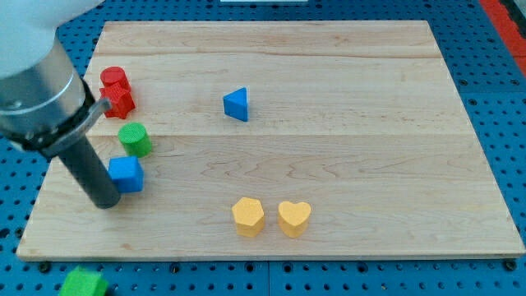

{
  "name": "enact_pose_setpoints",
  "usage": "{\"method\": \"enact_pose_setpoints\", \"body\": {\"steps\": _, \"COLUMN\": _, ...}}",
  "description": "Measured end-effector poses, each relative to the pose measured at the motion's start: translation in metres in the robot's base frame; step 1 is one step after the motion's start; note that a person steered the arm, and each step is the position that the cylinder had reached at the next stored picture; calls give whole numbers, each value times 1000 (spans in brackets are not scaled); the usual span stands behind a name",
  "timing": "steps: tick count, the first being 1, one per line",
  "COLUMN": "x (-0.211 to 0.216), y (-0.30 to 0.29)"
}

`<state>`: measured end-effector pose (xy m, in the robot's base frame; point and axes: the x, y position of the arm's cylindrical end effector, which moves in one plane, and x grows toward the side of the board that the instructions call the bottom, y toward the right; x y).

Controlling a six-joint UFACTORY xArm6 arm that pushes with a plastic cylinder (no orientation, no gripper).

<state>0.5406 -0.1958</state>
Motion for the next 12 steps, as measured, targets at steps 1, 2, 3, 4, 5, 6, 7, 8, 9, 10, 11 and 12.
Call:
{"method": "enact_pose_setpoints", "body": {"steps": 1, "x": -42, "y": 17}}
{"method": "enact_pose_setpoints", "body": {"steps": 2, "x": -65, "y": 62}}
{"method": "enact_pose_setpoints", "body": {"steps": 3, "x": -94, "y": 89}}
{"method": "enact_pose_setpoints", "body": {"steps": 4, "x": -44, "y": 61}}
{"method": "enact_pose_setpoints", "body": {"steps": 5, "x": -83, "y": 33}}
{"method": "enact_pose_setpoints", "body": {"steps": 6, "x": -121, "y": 33}}
{"method": "enact_pose_setpoints", "body": {"steps": 7, "x": -123, "y": 56}}
{"method": "enact_pose_setpoints", "body": {"steps": 8, "x": -141, "y": 100}}
{"method": "enact_pose_setpoints", "body": {"steps": 9, "x": -156, "y": 113}}
{"method": "enact_pose_setpoints", "body": {"steps": 10, "x": -189, "y": 84}}
{"method": "enact_pose_setpoints", "body": {"steps": 11, "x": -208, "y": 70}}
{"method": "enact_pose_setpoints", "body": {"steps": 12, "x": -188, "y": 84}}
